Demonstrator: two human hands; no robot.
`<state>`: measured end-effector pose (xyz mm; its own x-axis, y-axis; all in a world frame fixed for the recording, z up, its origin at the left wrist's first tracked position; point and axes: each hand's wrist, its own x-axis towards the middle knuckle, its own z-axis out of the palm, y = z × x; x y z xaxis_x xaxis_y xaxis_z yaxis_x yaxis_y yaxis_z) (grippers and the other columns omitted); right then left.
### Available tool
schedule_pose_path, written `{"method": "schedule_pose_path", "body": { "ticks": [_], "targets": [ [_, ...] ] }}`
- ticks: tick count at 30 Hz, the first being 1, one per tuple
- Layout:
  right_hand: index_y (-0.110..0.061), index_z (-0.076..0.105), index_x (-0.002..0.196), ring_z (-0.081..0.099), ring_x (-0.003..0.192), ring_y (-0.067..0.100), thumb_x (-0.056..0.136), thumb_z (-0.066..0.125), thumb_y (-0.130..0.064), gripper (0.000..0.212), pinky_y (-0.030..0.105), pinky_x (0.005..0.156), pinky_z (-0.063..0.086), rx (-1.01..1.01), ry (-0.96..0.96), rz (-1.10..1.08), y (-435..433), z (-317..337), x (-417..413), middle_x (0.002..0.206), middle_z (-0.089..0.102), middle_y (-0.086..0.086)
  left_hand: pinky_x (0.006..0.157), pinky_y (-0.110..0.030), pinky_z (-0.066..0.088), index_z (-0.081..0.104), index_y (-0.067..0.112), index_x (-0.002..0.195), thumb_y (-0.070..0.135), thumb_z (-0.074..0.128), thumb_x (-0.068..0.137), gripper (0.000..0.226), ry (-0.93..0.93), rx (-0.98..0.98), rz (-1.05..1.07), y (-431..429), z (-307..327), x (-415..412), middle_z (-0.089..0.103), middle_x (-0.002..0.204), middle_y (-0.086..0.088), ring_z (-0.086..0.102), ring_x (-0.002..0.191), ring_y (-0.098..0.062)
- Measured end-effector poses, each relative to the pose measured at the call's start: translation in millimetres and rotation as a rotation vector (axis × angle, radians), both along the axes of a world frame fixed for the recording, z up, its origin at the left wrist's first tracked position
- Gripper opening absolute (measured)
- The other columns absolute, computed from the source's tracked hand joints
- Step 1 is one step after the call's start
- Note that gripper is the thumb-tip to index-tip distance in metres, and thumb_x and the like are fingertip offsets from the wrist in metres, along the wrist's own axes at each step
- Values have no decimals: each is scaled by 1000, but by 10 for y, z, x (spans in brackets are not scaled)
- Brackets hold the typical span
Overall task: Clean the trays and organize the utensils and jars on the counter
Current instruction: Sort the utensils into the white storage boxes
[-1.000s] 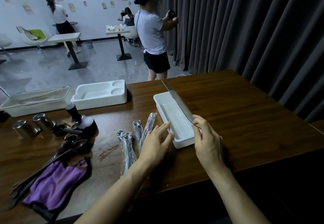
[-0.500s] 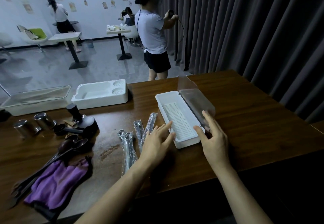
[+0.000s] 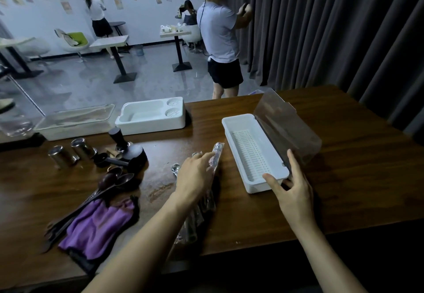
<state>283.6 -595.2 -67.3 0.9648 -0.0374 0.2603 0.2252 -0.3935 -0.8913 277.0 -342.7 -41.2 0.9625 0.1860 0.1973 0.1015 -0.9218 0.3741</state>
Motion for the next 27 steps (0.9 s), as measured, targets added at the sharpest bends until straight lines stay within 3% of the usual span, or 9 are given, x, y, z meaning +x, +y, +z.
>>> {"method": "schedule_pose_path", "body": {
  "ticks": [9,13,16,19,22,24,27],
  "targets": [
    [-40,24,155,43,140,21,76,65,-68,93,50,100,53,-18,-21,-1,-3,-8,2,156,40,-1,87,-41,54,49,37,148,41,63,95,55,141,23,-22,55,35,225,68,117,-2,63,111,-27],
    [-39,26,155,42,140,18,77,65,-69,92,49,102,52,-6,-21,3,-8,0,-6,156,40,-4,85,-41,53,49,38,148,30,71,89,63,198,43,-46,33,53,237,70,117,-2,63,110,-30],
    [-36,29,155,44,138,17,76,67,-64,92,47,102,52,4,-18,8,-12,20,-18,154,42,-4,84,-38,51,56,37,141,24,68,88,56,225,16,-28,0,77,262,70,123,-5,64,110,-31],
    [-34,33,153,45,136,14,77,67,-62,88,46,100,54,5,-25,1,-11,32,-28,151,45,-4,82,-38,53,56,35,136,25,66,87,51,244,-26,-38,-31,72,261,70,116,-4,65,105,-30],
    [-33,35,152,45,136,13,78,68,-61,85,47,100,54,-2,-23,-3,-9,22,-21,150,46,-5,72,-35,50,62,38,126,27,64,87,40,199,-203,-5,-38,33,261,67,89,11,66,92,-23],
    [-33,36,151,45,136,13,78,68,-61,84,48,101,53,5,-20,3,-8,13,-16,150,46,-6,66,-33,47,66,41,114,31,62,87,29,136,-355,47,-43,37,275,66,79,11,65,83,-17],
    [-33,38,150,45,137,14,78,68,-62,83,48,101,52,-7,-30,-1,-9,17,-17,149,47,-5,73,-39,58,71,33,101,32,61,84,20,32,-665,54,-107,114,312,73,75,7,69,71,-12]
  ]
}}
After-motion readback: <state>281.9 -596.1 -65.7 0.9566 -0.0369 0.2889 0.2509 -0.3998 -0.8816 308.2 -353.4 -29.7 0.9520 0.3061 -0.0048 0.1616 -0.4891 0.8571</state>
